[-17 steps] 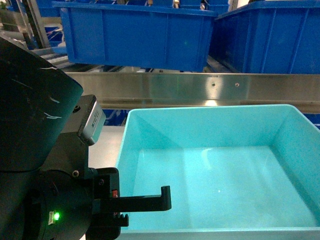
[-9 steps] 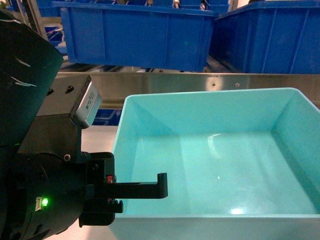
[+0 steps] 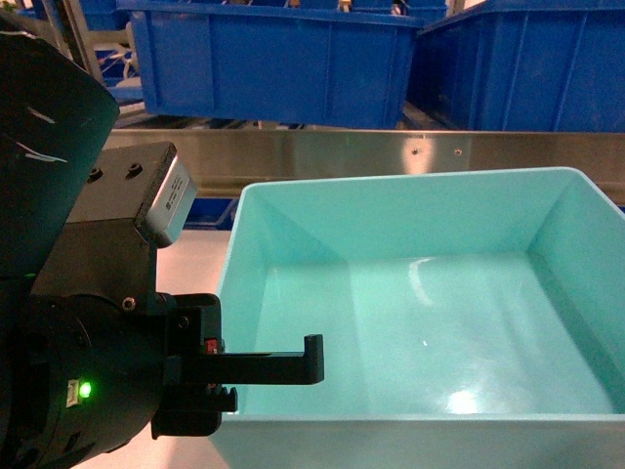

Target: Organize blue bins on left shelf correctly

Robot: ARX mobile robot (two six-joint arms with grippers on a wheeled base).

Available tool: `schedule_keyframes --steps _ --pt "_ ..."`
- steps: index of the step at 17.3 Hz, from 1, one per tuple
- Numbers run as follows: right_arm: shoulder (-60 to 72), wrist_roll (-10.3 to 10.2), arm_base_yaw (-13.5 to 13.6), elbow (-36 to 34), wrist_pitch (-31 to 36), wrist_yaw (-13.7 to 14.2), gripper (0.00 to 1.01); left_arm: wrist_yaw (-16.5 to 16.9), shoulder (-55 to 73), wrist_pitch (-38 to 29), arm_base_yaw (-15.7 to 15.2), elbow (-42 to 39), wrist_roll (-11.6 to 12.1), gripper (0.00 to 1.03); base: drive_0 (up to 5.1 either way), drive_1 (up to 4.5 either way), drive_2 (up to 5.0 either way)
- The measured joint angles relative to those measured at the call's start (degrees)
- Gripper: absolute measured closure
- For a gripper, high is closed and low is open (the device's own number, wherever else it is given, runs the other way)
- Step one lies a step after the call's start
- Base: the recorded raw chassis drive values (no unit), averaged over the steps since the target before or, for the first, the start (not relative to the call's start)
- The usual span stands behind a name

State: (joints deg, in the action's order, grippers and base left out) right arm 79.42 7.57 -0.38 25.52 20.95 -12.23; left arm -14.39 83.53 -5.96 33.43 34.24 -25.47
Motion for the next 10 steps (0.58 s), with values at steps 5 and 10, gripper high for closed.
schedule_keyframes --steps 5,10 --pt "0.0 0.0 -0.4 0.0 -0.2 0.0 0.99 0.0 0.0 -0.1 0.2 0.0 0.0 1.01 -0.1 -4.18 4.1" --pt "-0.1 0.0 -0.1 0.0 -0.2 0.0 0.99 0.0 0.0 0.0 0.1 0.0 0.0 1.01 -0.1 -4.18 4.1"
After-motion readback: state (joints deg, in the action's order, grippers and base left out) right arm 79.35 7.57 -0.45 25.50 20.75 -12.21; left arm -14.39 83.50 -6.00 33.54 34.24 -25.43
